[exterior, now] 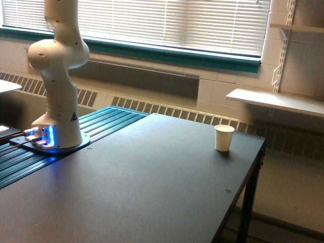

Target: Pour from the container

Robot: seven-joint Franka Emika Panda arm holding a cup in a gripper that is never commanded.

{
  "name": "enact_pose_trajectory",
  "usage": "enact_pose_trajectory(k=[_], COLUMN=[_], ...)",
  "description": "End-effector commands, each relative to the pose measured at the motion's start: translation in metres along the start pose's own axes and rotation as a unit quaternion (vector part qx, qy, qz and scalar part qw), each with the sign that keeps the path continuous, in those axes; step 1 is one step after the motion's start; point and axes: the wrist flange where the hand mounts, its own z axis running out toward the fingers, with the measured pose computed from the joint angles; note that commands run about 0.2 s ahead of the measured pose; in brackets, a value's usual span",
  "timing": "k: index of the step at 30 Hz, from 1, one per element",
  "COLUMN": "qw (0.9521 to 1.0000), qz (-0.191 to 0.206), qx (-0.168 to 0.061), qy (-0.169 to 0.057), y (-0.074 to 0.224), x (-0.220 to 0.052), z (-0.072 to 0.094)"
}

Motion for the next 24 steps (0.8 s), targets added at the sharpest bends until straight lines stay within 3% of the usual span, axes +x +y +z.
enact_pose_trajectory(k=[1, 6, 10, 17, 22, 24], qw=[0.9968, 0.9909, 0.9854, 0.9669, 0.9487, 0.939], qz=[-0.062, -0.091, -0.091, -0.123, -0.138, -0.147], qx=[-0.016, -0.051, -0.083, -0.139, -0.176, -0.19], qy=[-0.048, -0.085, -0.117, -0.175, -0.224, -0.246], y=[-0.015, -0.004, 0.012, 0.039, 0.059, 0.068], x=[-0.025, -0.035, -0.041, -0.058, -0.078, -0.089], z=[0.005, 0.011, 0.012, 0.008, 0.004, 0.002])
